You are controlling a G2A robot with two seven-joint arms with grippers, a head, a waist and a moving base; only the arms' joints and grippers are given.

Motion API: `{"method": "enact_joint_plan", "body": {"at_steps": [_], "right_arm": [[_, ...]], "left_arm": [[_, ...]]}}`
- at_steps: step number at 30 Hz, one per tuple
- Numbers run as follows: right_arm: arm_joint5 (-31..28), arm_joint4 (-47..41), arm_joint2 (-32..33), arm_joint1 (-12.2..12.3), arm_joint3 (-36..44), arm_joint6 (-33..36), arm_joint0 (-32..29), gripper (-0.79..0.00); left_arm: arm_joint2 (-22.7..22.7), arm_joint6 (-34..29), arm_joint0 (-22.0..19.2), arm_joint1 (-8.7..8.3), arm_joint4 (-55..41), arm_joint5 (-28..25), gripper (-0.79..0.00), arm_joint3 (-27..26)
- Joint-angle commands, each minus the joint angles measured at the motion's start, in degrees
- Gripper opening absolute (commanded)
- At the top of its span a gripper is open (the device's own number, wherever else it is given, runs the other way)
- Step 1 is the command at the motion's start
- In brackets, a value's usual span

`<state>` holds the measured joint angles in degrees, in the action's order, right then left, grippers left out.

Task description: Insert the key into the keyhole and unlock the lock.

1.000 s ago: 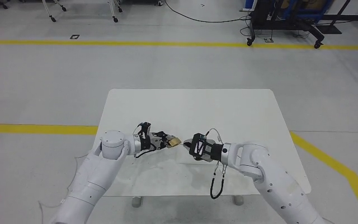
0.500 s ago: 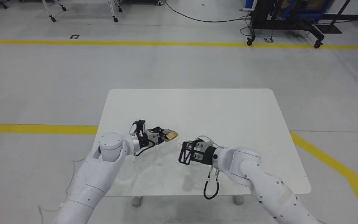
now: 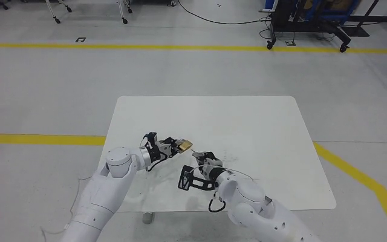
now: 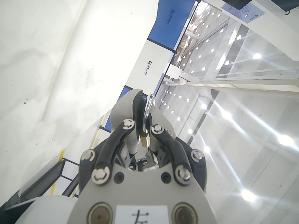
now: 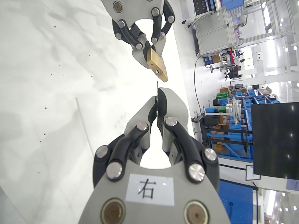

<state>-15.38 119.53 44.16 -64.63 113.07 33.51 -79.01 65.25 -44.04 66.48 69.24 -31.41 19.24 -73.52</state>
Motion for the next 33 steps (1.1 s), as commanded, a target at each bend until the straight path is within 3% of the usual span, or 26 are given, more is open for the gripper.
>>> {"method": "enact_joint_plan", "body": {"at_steps": [1, 33], "right_arm": [[0.0, 1.1, -0.7, -0.3, -0.1, 1.1, 0.3, -0.785], [-2.6, 11.5, -6.4, -5.1, -2.5, 11.5, 2.4, -0.785]], "left_arm": [[-0.6, 0.0, -0.3, 0.05, 0.5, 0.1, -0.785, 0.2], [-2.4, -1.0, -1.6, -0.07, 2.1, 0.1, -0.785, 1.1]]}}
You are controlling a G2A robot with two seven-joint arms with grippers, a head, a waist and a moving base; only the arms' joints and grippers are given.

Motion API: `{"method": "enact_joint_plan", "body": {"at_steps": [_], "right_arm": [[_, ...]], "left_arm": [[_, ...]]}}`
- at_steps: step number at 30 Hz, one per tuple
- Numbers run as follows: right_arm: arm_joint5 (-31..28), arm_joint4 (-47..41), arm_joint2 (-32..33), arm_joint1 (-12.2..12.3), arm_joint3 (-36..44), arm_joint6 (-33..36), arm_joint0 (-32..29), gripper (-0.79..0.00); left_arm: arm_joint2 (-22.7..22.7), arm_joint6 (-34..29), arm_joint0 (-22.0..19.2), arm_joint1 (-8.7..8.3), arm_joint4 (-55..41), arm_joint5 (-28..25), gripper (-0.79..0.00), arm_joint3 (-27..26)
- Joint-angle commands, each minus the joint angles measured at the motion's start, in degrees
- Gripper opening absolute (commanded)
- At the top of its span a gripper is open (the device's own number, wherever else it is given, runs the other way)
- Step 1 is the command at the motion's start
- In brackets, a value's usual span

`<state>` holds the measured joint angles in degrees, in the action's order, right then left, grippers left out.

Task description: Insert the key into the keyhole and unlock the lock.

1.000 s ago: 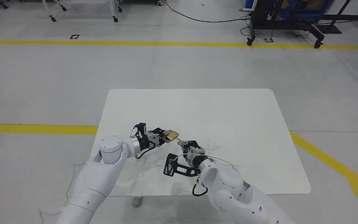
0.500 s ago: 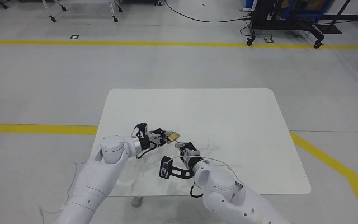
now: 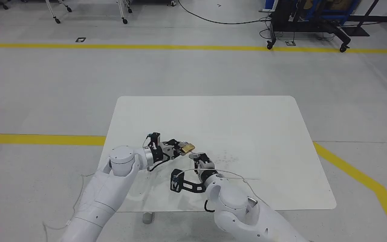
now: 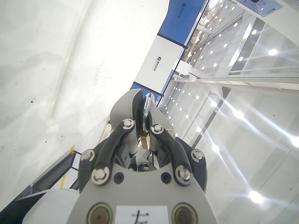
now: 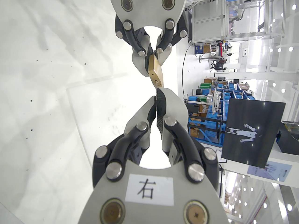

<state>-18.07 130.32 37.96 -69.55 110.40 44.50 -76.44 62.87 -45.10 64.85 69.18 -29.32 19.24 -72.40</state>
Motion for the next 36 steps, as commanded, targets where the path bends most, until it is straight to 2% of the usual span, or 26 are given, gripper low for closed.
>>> {"method": "enact_joint_plan", "body": {"at_steps": [1, 25, 29, 33, 36], "right_arm": [[0.0, 1.1, -0.4, -0.3, 0.2, 0.8, -0.3, -0.785], [-1.0, 3.0, -0.2, -3.4, -2.2, 0.9, 0.0, -0.785], [-1.4, -1.4, 3.7, -3.0, 0.4, -2.4, -1.6, -0.785], [-4.1, -7.1, 11.4, -1.4, 4.5, -9.1, -5.2, -0.785], [-8.2, -12.1, 17.9, 0.0, 7.2, -16.5, -8.7, -0.785]], "left_arm": [[0.0, 0.1, 0.0, -0.01, 0.0, 0.1, -0.785, -0.1], [-0.2, -1.6, -0.4, -0.03, -2.6, 0.3, -0.785, 0.8], [0.6, -2.0, -0.3, -0.22, -3.2, 0.2, -0.785, 1.0], [1.7, -3.3, -0.2, -0.46, -4.6, 0.4, -0.785, 1.5], [2.1, -5.7, -0.2, -0.61, -6.0, 0.8, -0.785, 1.9]]}}
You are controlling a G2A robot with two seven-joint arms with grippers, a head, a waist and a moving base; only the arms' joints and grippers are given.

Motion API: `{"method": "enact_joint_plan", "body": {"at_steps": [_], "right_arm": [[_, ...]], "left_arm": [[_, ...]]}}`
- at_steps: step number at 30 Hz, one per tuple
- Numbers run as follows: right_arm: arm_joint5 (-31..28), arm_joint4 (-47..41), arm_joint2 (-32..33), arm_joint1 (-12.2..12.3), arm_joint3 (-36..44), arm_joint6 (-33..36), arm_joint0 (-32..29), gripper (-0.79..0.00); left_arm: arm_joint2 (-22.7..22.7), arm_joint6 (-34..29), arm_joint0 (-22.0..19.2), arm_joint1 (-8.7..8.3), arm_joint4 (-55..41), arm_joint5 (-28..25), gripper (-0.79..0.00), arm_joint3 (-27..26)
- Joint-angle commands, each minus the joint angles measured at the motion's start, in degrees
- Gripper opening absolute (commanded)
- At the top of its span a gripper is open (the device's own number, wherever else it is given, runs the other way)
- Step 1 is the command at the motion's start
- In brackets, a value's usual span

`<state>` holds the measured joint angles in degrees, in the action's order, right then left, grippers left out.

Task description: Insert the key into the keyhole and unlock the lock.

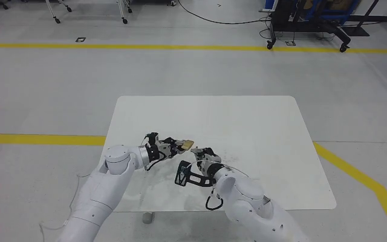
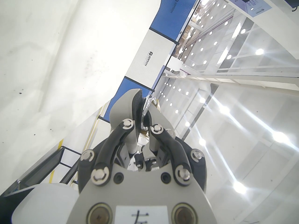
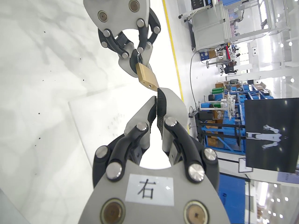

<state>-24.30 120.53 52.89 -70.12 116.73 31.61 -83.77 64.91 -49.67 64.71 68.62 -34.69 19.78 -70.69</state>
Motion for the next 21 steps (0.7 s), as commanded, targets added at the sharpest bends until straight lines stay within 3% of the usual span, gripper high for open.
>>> {"method": "enact_joint_plan", "body": {"at_steps": [1, 5, 10, 16, 21], "right_arm": [[-4.4, -4.1, 5.2, 1.0, 1.3, -6.9, -2.4, -0.785], [-13.9, -8.0, 13.1, 2.9, 1.1, -19.1, -4.8, -0.785], [-22.2, -4.8, 16.1, 4.7, 1.4, -32.8, -5.7, -0.785], [-26.6, -1.0, 17.2, 6.2, -2.3, -45.9, -3.2, -0.785], [-27.7, 2.2, 16.1, 6.9, -4.3, -49.3, -1.2, -0.785]], "left_arm": [[0.1, -2.3, -0.1, -0.08, -1.2, 0.6, -0.785, 0.5], [-0.4, -7.4, -1.0, -0.18, -2.8, 2.9, -0.785, 2.3], [-2.5, -13.0, -2.6, -0.21, -1.9, 4.6, -0.785, 4.2], [-5.4, -18.1, -4.9, -0.33, 2.1, 4.6, -0.785, 5.9], [-6.1, -19.9, -5.8, -0.41, 2.5, 3.6, -0.785, 7.0]]}}
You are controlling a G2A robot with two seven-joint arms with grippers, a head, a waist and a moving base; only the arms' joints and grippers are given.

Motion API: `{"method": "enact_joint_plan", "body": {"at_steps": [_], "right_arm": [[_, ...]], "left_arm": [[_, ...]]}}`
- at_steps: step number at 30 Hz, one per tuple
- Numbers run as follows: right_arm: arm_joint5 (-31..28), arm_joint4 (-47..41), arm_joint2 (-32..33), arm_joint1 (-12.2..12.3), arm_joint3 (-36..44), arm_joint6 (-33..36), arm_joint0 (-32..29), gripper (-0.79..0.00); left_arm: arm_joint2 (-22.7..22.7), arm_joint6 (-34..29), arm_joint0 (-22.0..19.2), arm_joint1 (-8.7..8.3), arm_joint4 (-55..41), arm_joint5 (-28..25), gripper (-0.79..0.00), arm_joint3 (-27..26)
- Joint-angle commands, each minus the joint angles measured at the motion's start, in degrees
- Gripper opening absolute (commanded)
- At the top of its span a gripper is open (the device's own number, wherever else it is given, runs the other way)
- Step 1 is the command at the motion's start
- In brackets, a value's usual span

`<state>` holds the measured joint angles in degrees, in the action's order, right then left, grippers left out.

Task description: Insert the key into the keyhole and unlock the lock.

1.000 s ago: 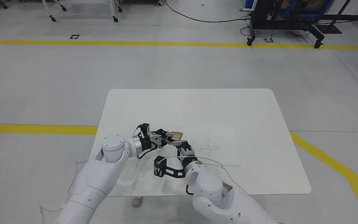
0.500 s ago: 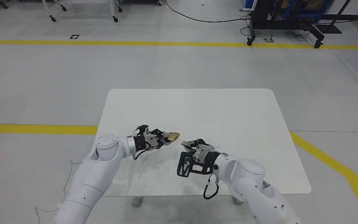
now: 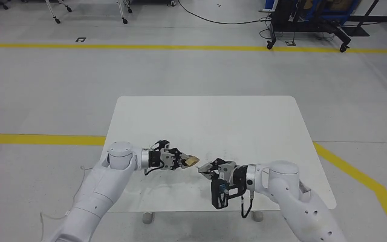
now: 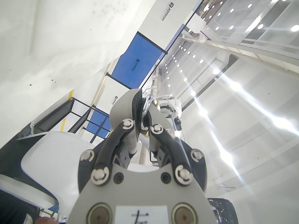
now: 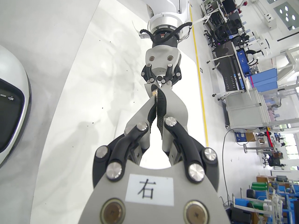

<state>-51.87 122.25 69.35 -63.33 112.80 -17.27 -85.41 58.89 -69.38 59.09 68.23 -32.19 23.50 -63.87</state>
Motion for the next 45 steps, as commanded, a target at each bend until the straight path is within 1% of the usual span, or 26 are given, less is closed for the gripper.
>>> {"method": "enact_joint_plan", "body": {"at_steps": [1, 5, 12, 16, 26, 32, 41, 45], "right_arm": [[-0.4, 0.9, -0.8, 0.2, -0.6, -0.8, 0.8, -0.785], [-0.8, 2.3, -2.4, 0.4, -1.4, -0.9, 2.4, -0.785], [-0.9, 2.3, -4.2, 0.7, -2.4, -0.1, 4.1, -0.785], [-0.4, 2.3, -5.1, 0.8, -2.8, 1.7, 4.4, -0.785], [0.6, 1.8, -6.2, 1.2, -1.7, 3.0, 4.8, -0.785], [0.6, 3.0, -6.5, 1.6, 0.8, 6.1, 3.7, -0.785], [1.3, 2.0, -8.5, 1.5, 0.9, 11.0, 4.5, -0.785], [1.5, 2.2, -9.6, 1.3, 1.0, 14.3, 5.0, -0.785]], "left_arm": [[-0.4, -0.5, -0.2, -0.03, 0.2, -0.1, -0.785, 0.3], [-0.9, -1.0, -0.6, -0.10, 0.6, 0.1, -0.785, 0.7], [-2.0, -1.8, -1.1, -0.13, 0.8, 0.3, -0.785, 1.0], [-2.4, -2.2, -1.4, -0.14, 0.4, 0.3, -0.785, 1.4], [-3.1, -2.6, -1.9, -0.23, -0.1, 0.3, -0.785, 2.0], [-3.3, -2.2, -2.0, -0.31, -0.7, 0.5, -0.785, 2.1], [-4.2, -2.1, -2.1, -0.39, -0.5, 0.7, -0.785, 1.8], [-4.5, -2.0, -2.1, -0.44, -0.5, 0.7, -0.785, 1.8]]}}
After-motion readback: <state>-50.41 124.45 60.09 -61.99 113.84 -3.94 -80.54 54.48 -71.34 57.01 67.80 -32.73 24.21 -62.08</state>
